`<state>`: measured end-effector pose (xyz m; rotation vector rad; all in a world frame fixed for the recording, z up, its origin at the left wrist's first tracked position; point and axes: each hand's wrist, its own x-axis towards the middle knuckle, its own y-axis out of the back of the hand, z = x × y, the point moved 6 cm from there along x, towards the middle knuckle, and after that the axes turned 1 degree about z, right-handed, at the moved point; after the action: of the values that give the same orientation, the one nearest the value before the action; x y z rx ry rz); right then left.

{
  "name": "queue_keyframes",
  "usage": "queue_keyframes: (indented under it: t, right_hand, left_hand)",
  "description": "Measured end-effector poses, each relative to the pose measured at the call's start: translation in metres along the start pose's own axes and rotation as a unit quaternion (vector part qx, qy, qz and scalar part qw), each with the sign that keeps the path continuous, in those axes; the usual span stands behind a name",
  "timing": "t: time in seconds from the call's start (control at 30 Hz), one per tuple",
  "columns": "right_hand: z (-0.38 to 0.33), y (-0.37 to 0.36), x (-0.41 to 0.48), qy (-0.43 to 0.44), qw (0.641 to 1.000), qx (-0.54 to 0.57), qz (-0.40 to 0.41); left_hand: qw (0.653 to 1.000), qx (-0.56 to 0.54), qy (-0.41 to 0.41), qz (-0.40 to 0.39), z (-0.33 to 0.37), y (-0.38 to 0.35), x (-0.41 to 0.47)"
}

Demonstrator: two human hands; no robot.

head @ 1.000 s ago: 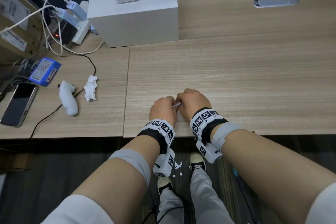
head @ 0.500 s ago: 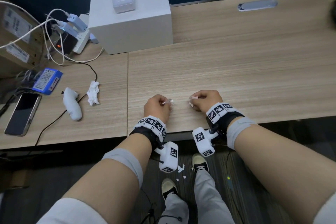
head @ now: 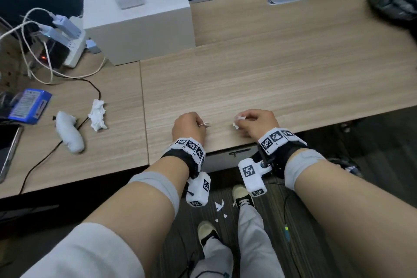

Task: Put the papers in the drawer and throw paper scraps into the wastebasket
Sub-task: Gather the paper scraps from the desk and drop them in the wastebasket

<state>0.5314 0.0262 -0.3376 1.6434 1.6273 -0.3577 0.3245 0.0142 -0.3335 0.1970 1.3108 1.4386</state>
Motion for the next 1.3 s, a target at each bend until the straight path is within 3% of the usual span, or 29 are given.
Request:
queue_keyframes:
  t: [0.17, 0.33, 0.5, 0.7, 0.83, 1.0, 1.3]
  right_hand:
    - [-0.002, -0.039, 0.000, -0.004, 1.000, 0.010, -0.021]
    - [-0.004, -0.099, -0.013, -0.026, 0.996, 0.029, -0.078]
    - [0.012, -0.168, -0.036, -0.043, 0.990, 0.042, -0.127]
    - [0.080, -0.286, -0.067, -0.080, 0.980, 0.018, -0.183]
    - [0.134, -0.381, -0.069, -0.071, 0.972, -0.023, -0.223]
    - [0.215, -0.471, -0.035, -0.053, 0.959, -0.083, -0.265]
    - [0.360, -0.540, 0.094, -0.044, 0.963, -0.190, -0.184]
  left_hand:
    - [1.000, 0.017, 0.020, -0.016, -0.010, 0.012, 0.009]
    - [0.993, -0.056, 0.102, -0.010, -0.086, 0.042, 0.010]
    - [0.939, -0.237, 0.243, 0.059, -0.201, 0.059, -0.016]
    - [0.901, -0.352, 0.247, 0.060, -0.319, 0.038, -0.042]
    - [0.899, -0.377, 0.214, 0.058, -0.394, -0.002, -0.037]
    - [0.872, -0.428, 0.230, 0.059, -0.485, -0.081, -0.012]
    - [0.813, -0.486, 0.312, 0.066, -0.620, -0.251, 0.051]
